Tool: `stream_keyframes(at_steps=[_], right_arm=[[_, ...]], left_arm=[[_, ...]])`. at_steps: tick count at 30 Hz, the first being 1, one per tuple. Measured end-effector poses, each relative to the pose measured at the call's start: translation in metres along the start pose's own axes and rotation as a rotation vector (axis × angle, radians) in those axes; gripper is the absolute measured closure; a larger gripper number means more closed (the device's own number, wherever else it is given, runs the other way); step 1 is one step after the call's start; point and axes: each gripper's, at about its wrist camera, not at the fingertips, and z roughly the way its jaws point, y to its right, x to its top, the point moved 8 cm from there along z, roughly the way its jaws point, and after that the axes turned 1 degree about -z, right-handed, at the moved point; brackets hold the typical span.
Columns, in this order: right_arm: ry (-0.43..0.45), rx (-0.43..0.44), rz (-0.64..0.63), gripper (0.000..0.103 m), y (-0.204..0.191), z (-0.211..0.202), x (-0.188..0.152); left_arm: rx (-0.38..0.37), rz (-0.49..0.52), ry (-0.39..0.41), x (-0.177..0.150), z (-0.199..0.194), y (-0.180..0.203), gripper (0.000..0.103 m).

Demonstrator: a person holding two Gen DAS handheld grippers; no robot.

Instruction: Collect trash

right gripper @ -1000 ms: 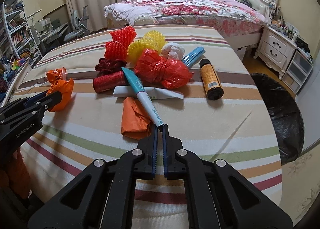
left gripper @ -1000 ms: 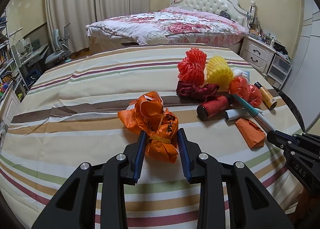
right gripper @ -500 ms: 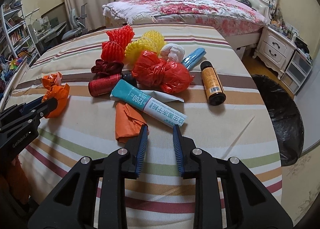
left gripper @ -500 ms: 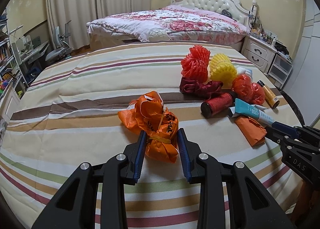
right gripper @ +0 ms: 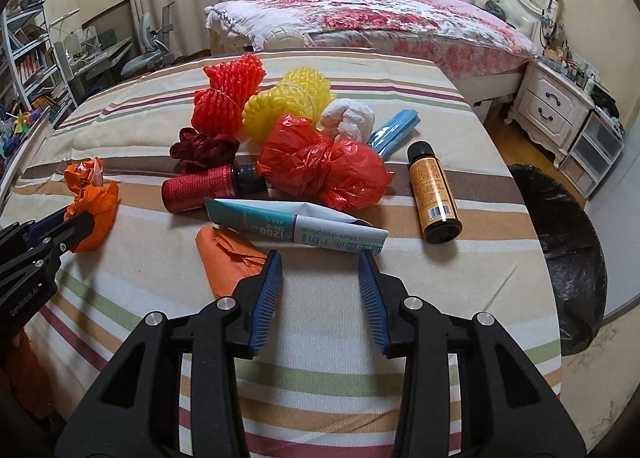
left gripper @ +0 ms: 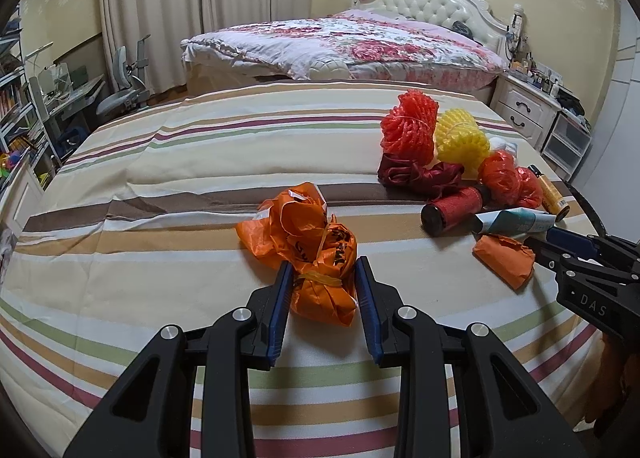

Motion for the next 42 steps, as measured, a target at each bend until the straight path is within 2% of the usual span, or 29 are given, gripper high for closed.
stream_keyframes(at_steps=[6, 11, 17, 23, 28, 34, 38, 42], right_arm=[[0.009, 0.009, 0.012, 0.056, 0.0, -0.004, 0.003], [0.032, 0.008, 0.024, 0.054, 0.002, -0.012, 0.009], [0.049, -0.027, 0.061, 0.054, 0.016, -0.014, 0.014], [0.057, -0.087, 0.152, 0.054, 0.052, -0.009, 0.016], [0.019, -0.123, 0.164, 0.054, 0.065, 0.006, 0.012], [-0.015, -0.12, 0.092, 0.053, 0.046, 0.001, -0.009], [-0.03, -0.067, 0.057, 0.052, 0.027, -0.009, -0.019], [-0.001, -0.087, 0.036, 0.052, 0.022, -0.019, -0.015]], left_arm=[[0.0, -0.001, 0.0, 0.0, 0.0, -0.001, 0.07], [0.0, -0.002, 0.001, 0.0, 0.001, 0.0, 0.07], [0.001, -0.002, 0.001, 0.0, 0.001, 0.0, 0.07], [0.008, -0.013, 0.004, 0.0, 0.001, -0.005, 0.07], [0.015, -0.014, 0.005, 0.0, 0.0, -0.006, 0.07], [0.019, -0.015, 0.007, 0.0, 0.001, -0.006, 0.07], [0.019, -0.016, 0.007, 0.0, 0.001, -0.007, 0.07], [0.024, -0.018, 0.008, 0.0, 0.001, -0.009, 0.07]])
